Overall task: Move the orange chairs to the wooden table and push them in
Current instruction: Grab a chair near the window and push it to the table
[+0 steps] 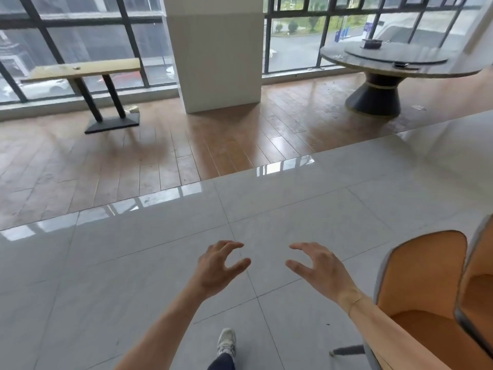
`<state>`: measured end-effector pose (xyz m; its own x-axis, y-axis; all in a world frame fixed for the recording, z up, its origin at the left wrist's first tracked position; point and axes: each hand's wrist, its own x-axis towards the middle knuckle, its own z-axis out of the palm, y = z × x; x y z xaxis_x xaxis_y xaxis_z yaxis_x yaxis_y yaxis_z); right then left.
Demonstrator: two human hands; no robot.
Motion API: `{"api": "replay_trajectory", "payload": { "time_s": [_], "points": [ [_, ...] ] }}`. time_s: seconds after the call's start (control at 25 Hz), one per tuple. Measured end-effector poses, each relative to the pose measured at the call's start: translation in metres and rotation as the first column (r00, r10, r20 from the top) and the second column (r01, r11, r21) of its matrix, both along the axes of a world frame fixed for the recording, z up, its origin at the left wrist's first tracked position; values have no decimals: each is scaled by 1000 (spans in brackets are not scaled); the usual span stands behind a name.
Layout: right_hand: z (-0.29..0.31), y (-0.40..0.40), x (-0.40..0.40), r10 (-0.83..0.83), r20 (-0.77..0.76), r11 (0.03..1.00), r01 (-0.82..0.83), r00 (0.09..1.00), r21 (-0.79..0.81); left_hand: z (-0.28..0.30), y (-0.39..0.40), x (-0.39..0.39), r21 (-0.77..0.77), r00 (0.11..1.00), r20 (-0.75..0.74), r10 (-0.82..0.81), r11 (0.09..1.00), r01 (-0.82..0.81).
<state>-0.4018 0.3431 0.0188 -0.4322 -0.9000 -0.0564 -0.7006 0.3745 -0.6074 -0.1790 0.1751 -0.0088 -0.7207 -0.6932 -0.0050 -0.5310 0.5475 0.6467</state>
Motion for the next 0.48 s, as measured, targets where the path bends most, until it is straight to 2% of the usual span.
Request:
{"api": "replay_trajectory", "payload": {
  "time_s": [0.28, 0.48],
  "points": [
    [6, -87, -73, -272, 1, 961, 272, 962, 58, 9, -147, -118, 31, 962, 76, -262, 965, 260],
    [1, -74, -130, -495, 1, 865, 492, 869, 100, 12, -178, -236, 56, 869, 94, -486, 874, 483]
  ]
}}
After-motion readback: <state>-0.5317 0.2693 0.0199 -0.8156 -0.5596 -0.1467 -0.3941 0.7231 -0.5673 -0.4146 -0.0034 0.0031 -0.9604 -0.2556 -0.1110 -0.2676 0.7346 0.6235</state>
